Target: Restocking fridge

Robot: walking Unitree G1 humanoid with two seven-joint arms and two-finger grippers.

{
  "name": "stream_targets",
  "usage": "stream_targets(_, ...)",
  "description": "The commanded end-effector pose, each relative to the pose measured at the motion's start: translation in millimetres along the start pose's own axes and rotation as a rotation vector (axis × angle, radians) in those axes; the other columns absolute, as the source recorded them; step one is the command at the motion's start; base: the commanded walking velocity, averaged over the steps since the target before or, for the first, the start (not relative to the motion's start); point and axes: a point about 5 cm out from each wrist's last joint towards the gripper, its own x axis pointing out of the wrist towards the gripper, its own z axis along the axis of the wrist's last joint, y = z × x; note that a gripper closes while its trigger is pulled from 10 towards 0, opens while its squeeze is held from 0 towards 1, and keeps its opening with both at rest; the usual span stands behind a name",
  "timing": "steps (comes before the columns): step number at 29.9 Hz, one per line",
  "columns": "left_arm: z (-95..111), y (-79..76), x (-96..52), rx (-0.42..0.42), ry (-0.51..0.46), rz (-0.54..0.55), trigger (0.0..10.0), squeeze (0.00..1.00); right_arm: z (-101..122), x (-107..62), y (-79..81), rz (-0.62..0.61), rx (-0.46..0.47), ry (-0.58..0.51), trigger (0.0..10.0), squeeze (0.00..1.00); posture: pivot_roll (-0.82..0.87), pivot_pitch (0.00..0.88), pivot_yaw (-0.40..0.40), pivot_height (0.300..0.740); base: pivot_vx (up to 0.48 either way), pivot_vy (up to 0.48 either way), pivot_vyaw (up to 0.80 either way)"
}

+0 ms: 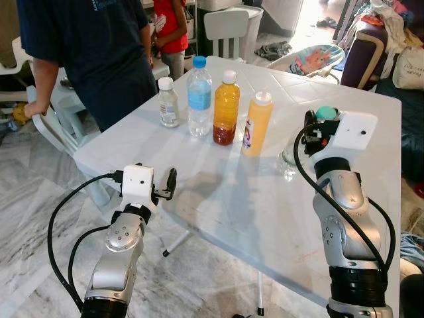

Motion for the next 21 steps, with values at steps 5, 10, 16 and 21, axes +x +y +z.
stream_targets(5,0.4,-2.5,0.1,0.006,-0.002,-0.002,10.0,0.0,-28.4,-4.8,12.4,0.051,0.05,0.155,10.0,0.0,0.02,0.019,0.023,0.74,-0.148,0.0,0.0)
stream_targets(10,-3.8,-3.6,-2.0,-0.005,0.015,0.002,10.0,0.0,-38.6,-11.1,7.5,0.044,0.049,0.191,10.0,0.0,0.01,0.01,0.014,0.74,-0.25,0.0,0.0)
stream_targets(16,-10.6,-2.8,-5.1,-0.032,0.048,0.018,10.0,0.0,-49.8,-15.4,-3.5,0.015,0.033,0.227,10.0,0.0,0.01,0.0,0.017,0.74,-0.261,0.0,0.0)
stream_targets(21,-7.0,-3.0,-1.9,-0.011,0.033,0.009,10.0,0.0,-49.2,-11.8,-4.1,0.016,0.029,0.219,10.0,0.0,0.01,0.0,0.026,0.74,-0.272,0.0,0.0)
